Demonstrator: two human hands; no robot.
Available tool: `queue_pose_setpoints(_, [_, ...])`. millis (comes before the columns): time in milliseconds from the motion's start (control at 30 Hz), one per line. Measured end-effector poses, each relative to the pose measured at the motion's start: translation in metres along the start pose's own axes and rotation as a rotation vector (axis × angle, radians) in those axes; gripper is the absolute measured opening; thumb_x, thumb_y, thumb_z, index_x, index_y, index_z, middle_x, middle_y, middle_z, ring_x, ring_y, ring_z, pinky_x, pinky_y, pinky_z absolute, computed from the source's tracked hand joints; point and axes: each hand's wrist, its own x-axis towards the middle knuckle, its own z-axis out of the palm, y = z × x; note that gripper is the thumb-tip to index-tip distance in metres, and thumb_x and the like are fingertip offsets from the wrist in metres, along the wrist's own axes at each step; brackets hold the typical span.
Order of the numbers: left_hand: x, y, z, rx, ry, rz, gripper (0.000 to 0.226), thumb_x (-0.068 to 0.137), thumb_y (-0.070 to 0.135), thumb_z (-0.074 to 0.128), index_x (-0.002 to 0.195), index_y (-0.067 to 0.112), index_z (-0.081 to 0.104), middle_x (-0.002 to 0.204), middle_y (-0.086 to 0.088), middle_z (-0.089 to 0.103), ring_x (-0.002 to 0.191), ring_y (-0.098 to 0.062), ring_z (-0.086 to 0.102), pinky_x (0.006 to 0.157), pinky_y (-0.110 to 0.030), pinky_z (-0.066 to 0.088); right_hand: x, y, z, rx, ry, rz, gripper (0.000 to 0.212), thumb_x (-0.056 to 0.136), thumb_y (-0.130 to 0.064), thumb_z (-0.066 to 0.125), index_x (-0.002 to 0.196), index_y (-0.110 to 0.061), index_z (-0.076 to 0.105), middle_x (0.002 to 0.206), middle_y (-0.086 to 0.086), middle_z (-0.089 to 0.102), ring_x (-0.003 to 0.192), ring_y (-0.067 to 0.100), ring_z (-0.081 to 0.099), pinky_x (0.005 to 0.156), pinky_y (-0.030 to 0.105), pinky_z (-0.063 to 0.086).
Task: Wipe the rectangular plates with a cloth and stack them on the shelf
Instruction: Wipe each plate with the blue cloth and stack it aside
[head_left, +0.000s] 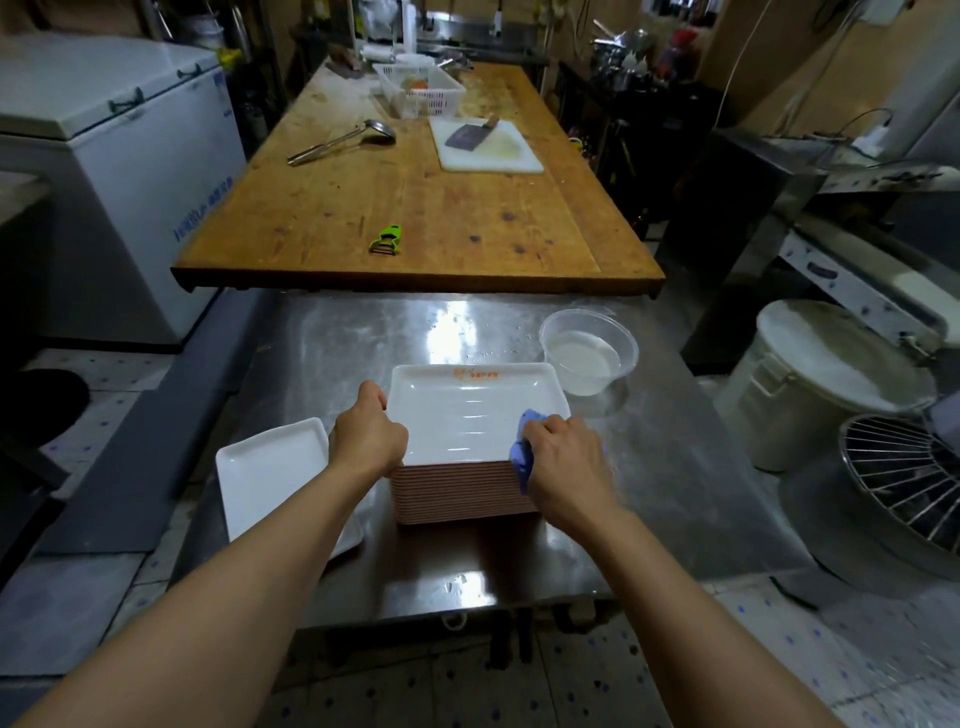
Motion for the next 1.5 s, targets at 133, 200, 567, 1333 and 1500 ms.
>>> queue_pose_setpoints(133, [-0.005, 0.003, -0.001, 0.016, 0.012, 0.010, 0.024, 0.077, -0.001, 0.046, 0.096, 0.014, 0.039, 0.075, -0.005, 0.051, 0.076, -0.030, 0.056, 0.061, -0.034, 0.046, -0.005, -0.017, -0.001, 0.035, -0.121, 0.021, 0.036, 0.079, -0.009, 0.059, 0.115, -0.013, 0.051, 0.115, 0.006, 0.053, 0.103, 0.026, 0.043, 0.076, 0.030, 0.028])
queue_pose_setpoints(200, [-0.007, 0.004, -0.002, 0.022, 0.018, 0.011, 0.025, 0.077, -0.001, 0.046, 0.096, 0.014, 0.039, 0.077, -0.006, 0.052, 0.076, -0.029, 0.055, 0.060, -0.032, 0.043, -0.004, -0.028, 0.002, 0.189, -0.112, -0.014, 0.037, 0.075, -0.001, 0.058, 0.110, -0.013, 0.053, 0.110, 0.007, 0.055, 0.101, 0.027, 0.043, 0.072, 0.027, 0.028])
queue_pose_setpoints(567, [-0.045, 0.017, -0.004, 0.359, 0.170, 0.355, 0.042, 0.092, 0.042, 0.052, 0.128, 0.022, 0.048, 0.123, -0.002, 0.048, 0.112, -0.021, 0.048, 0.077, -0.032, 0.038, -0.014, 0.005, -0.023, 0.594, 0.277, 0.250, 0.029, 0.073, 0.009, 0.047, 0.086, -0.011, 0.063, 0.089, 0.006, 0.059, 0.086, 0.032, 0.057, 0.063, 0.045, 0.054])
queue_pose_setpoints(1333, [-0.065, 0.048, 0.007, 0.331, 0.285, 0.823, 0.020, 0.073, 0.005, 0.073, 0.074, 0.012, 0.055, 0.059, -0.003, 0.059, 0.050, -0.027, 0.055, 0.044, -0.026, 0.026, -0.030, 0.040, -0.040, 0.634, 0.387, 0.443, 0.030, 0.086, 0.008, 0.045, 0.102, -0.011, 0.061, 0.103, 0.002, 0.051, 0.103, 0.024, 0.052, 0.072, 0.024, 0.047])
queue_pose_setpoints(1500, [-0.083, 0.072, -0.019, 0.153, 0.314, 0.737, 0.009, 0.093, 0.021, 0.054, 0.094, 0.013, 0.056, 0.077, -0.008, 0.065, 0.069, -0.031, 0.058, 0.058, -0.030, 0.030, -0.027, 0.038, -0.059, 0.660, 0.504, 0.471, 0.032, 0.086, 0.009, 0.044, 0.104, -0.011, 0.061, 0.113, 0.011, 0.056, 0.109, 0.026, 0.052, 0.086, 0.038, 0.051])
